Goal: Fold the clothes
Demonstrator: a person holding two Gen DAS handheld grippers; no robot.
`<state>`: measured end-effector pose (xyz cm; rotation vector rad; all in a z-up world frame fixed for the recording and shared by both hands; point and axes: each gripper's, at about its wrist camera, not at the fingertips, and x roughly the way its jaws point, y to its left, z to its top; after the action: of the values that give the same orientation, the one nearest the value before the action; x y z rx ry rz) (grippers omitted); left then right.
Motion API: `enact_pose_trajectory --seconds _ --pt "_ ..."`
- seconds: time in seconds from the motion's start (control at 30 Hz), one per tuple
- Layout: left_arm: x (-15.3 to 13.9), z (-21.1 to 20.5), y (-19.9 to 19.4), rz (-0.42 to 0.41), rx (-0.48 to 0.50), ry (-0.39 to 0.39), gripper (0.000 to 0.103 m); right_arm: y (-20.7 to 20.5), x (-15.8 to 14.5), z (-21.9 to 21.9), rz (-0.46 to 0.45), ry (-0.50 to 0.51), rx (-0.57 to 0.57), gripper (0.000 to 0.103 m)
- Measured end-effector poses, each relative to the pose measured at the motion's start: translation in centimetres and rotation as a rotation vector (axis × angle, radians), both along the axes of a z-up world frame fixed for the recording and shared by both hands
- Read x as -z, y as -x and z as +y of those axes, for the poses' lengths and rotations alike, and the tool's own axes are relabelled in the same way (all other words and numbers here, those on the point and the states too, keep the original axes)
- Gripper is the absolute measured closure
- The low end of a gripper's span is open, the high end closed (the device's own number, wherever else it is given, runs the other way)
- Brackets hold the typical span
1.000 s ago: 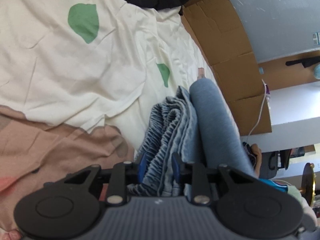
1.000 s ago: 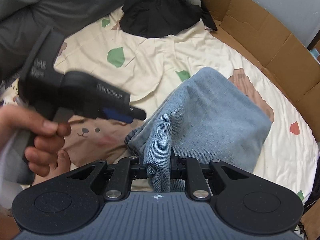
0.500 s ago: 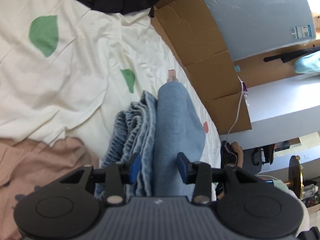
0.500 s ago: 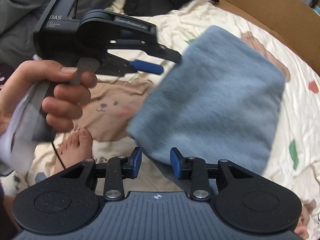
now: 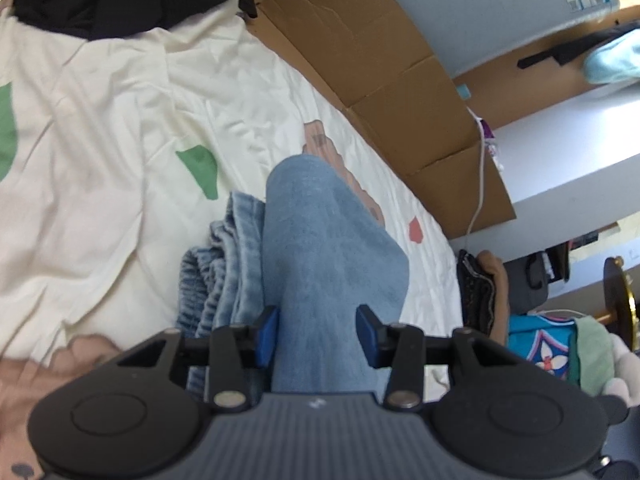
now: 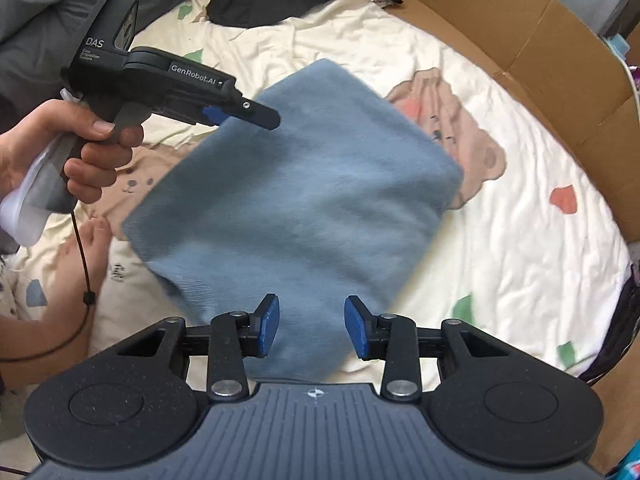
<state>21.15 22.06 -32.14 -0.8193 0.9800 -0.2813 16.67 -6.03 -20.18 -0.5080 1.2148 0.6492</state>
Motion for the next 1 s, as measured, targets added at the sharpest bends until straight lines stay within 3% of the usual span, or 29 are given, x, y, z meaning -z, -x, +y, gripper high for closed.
enact_pose_trajectory --seconds 0.23,0.37,0.5,0.6,0.73,1.0 --pt "0.7 -0.6 -3.1 0.032 0.028 -0.045 0.054 -2.4 2.7 -3.5 -0.047 -0.107 0.054 0.058" --pt "1.2 -0.2 -4.5 0.06 0.03 -0.036 0.055 -4.0 5.6 -5.6 -0.083 -0.252 0.164 0.058" --pt "1.1 0.8 -4.1 0.073 0.011 -0.023 0.09 -5.4 8.2 -7.6 -0.106 -0.394 0.28 0.058" --pt "0.7 1.4 -2.9 0.047 -0.026 0.026 0.095 -5.7 8.6 -8.1 -0.106 -0.409 0.29 0.058" --pt "-0.5 1.3 -1.2 -0.008 -0.063 0.031 0.096 -6.2 9.2 -8.6 -0.106 -0.43 0.303 0.058" --pt "1.2 2.9 -1.5 0.02 -0.093 0.012 0.096 -8.4 9.9 -6.3 -0.126 -0.445 0.254 0.058"
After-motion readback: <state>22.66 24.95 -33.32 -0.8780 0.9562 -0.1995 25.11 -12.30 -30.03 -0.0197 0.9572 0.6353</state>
